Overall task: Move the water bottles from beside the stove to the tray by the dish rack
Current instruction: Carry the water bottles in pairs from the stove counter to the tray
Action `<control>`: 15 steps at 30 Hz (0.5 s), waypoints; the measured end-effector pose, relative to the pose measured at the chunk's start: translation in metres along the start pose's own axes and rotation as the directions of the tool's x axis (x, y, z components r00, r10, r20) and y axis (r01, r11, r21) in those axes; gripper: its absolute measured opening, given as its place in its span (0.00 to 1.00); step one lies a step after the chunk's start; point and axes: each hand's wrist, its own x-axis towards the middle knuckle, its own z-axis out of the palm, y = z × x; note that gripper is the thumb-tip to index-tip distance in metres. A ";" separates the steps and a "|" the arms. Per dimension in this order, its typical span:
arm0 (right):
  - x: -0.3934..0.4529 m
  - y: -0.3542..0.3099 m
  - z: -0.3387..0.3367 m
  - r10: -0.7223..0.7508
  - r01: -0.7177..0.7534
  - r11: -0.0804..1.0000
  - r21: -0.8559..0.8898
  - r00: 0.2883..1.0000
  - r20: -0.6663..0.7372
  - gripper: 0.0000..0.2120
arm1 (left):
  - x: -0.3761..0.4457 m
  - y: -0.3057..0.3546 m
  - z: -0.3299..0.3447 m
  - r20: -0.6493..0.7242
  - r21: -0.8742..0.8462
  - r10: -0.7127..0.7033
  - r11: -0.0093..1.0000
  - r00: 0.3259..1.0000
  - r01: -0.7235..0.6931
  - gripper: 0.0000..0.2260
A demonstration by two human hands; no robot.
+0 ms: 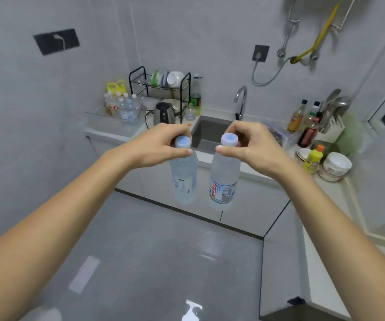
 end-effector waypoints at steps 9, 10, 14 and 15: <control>0.195 0.025 0.072 -0.116 0.113 0.993 0.026 0.975 0.190 0.13 | 0.036 -0.120 -0.072 -0.169 -0.048 -0.230 0.973 0.958 0.225 0.08; 0.214 0.027 0.083 -0.123 0.118 0.992 0.036 0.972 0.198 0.13 | 0.038 -0.136 -0.080 -0.182 -0.063 -0.250 0.968 0.951 0.243 0.08; 0.299 0.030 0.141 -0.141 0.125 0.989 0.082 0.965 0.221 0.13 | 0.054 -0.214 -0.121 -0.184 -0.097 -0.280 0.959 0.942 0.266 0.04; 0.318 0.030 0.156 -0.140 0.126 0.989 0.078 0.964 0.225 0.13 | 0.058 -0.233 -0.131 -0.163 -0.095 -0.285 0.958 0.945 0.272 0.04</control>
